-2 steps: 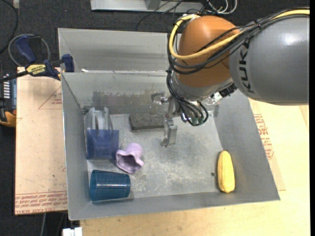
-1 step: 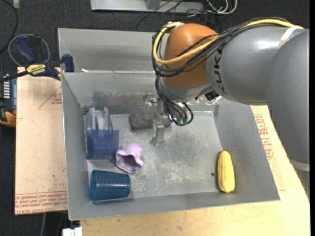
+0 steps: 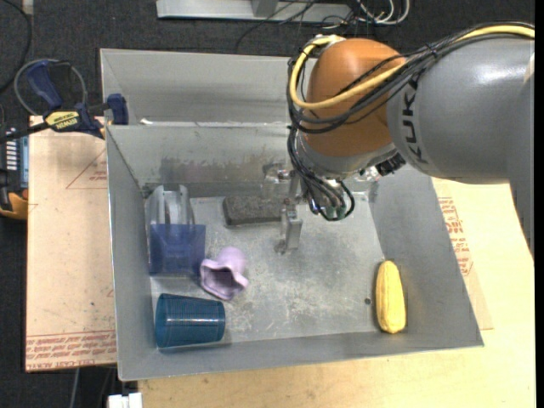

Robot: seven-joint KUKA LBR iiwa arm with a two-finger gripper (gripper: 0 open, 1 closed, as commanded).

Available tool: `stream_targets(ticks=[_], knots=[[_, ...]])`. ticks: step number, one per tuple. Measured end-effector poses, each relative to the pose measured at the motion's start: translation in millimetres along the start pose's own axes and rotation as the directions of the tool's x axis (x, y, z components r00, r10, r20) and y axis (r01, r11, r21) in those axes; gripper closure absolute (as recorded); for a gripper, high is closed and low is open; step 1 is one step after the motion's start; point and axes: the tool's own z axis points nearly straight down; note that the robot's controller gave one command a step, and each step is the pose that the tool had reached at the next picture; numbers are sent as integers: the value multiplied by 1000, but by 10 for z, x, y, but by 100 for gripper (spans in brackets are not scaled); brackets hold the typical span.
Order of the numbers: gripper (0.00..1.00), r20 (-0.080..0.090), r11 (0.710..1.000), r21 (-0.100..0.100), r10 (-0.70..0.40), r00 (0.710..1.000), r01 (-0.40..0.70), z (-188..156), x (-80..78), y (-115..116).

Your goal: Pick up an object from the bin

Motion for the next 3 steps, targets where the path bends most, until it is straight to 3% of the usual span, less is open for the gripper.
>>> stream_targets(ticks=[1,2,3], knots=[[0,-15,1000,1,30,999,-30,499,-421,-150],[0,5,1000,-3,28,1000,-28,341,-153,-118],[0,-8,999,-1,37,999,-37,702,-316,-314]])
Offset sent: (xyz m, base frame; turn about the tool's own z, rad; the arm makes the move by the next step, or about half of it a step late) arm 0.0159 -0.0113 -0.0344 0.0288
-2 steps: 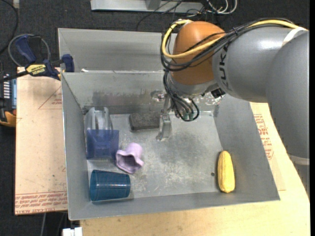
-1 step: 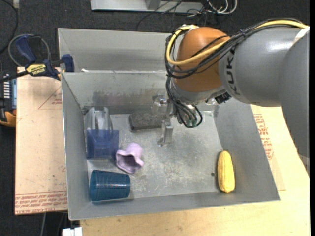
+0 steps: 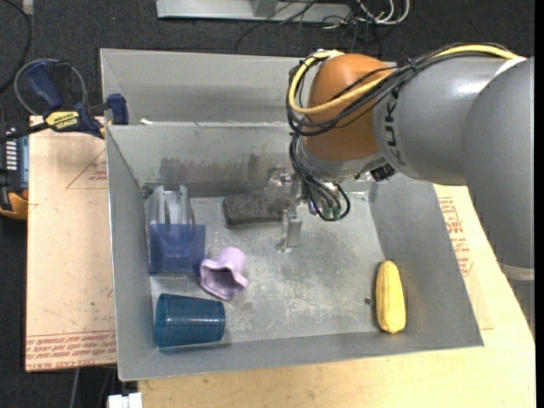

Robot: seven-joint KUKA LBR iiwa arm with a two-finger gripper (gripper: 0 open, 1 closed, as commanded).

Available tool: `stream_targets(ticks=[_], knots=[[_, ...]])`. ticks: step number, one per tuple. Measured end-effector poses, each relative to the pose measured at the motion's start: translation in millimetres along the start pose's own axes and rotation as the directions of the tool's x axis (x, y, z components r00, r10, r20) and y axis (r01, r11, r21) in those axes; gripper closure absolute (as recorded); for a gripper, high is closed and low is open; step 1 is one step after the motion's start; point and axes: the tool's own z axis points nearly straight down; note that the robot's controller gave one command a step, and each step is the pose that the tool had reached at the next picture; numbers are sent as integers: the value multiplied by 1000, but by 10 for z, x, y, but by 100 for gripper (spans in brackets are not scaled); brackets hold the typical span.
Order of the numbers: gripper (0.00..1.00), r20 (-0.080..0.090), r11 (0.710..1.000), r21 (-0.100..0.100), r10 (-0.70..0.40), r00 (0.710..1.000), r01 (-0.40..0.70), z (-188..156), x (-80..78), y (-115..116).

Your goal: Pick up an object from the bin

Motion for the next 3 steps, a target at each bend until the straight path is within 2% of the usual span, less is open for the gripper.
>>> stream_targets(ticks=[1,3], knots=[[100,16,1000,-5,6,1000,-6,-154,155,20],[100,17,1000,-6,5,1000,-5,-28,189,89]])
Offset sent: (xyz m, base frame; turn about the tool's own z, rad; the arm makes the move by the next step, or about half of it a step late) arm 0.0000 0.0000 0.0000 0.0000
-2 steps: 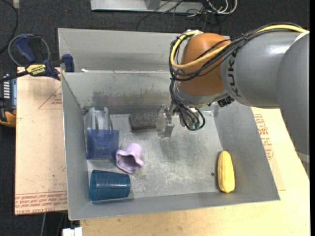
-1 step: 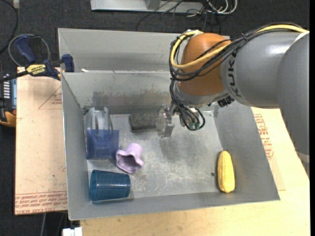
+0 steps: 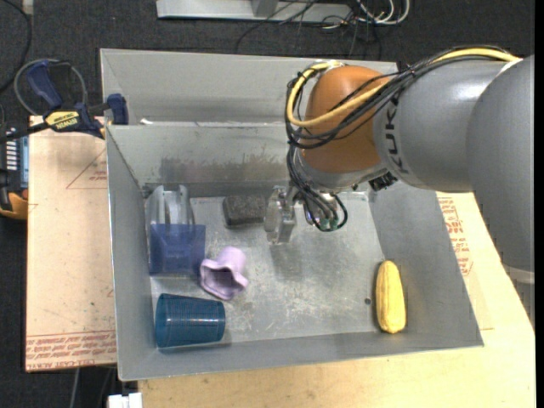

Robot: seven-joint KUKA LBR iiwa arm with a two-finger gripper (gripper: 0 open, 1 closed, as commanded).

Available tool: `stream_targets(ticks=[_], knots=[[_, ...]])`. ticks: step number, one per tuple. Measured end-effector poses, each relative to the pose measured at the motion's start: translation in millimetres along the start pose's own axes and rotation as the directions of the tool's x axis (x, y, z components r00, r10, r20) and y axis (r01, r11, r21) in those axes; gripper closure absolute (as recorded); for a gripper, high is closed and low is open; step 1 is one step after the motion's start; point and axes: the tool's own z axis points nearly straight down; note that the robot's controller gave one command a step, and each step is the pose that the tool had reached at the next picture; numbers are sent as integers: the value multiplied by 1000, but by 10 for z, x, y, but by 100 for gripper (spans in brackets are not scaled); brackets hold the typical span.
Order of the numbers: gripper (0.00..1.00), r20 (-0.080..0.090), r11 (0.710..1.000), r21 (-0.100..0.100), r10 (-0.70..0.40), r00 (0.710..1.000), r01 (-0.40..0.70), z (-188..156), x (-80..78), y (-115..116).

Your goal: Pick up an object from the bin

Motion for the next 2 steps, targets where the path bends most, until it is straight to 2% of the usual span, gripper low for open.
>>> stream_targets(ticks=[1,2], knots=[[100,4,997,1,-77,997,77,24,-55,-200],[100,4,1000,-3,-4,1000,4,222,-304,-11]])
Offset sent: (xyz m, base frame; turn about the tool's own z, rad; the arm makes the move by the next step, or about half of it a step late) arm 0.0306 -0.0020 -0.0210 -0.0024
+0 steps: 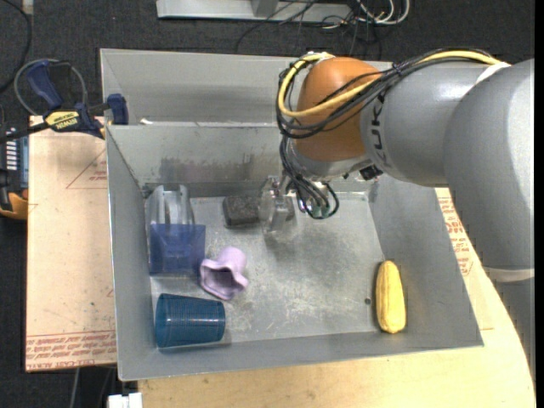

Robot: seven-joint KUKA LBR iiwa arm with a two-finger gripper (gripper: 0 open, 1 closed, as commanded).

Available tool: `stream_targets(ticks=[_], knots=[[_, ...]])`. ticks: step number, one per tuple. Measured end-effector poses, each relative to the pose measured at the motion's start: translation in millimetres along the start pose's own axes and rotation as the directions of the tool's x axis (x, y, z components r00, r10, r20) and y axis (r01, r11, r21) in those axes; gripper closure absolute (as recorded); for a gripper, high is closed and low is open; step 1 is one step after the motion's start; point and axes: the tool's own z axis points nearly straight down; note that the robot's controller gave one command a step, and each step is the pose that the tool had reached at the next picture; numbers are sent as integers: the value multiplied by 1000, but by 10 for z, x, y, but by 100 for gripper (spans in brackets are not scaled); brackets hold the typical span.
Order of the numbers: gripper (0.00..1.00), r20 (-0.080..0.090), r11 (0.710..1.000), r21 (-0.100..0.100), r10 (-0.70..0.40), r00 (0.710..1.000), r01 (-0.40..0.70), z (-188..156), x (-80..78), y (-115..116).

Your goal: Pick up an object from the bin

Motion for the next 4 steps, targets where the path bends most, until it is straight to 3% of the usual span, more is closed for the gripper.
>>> stream_targets(ticks=[1,2,3,4], knots=[[100,0,1000,1,-19,1000,19,-5,4,-17],[100,2,980,-1,-201,980,201,358,517,214],[100,-16,983,-6,-184,983,184,318,-44,25],[100,4,976,-3,-218,976,218,354,263,250]])
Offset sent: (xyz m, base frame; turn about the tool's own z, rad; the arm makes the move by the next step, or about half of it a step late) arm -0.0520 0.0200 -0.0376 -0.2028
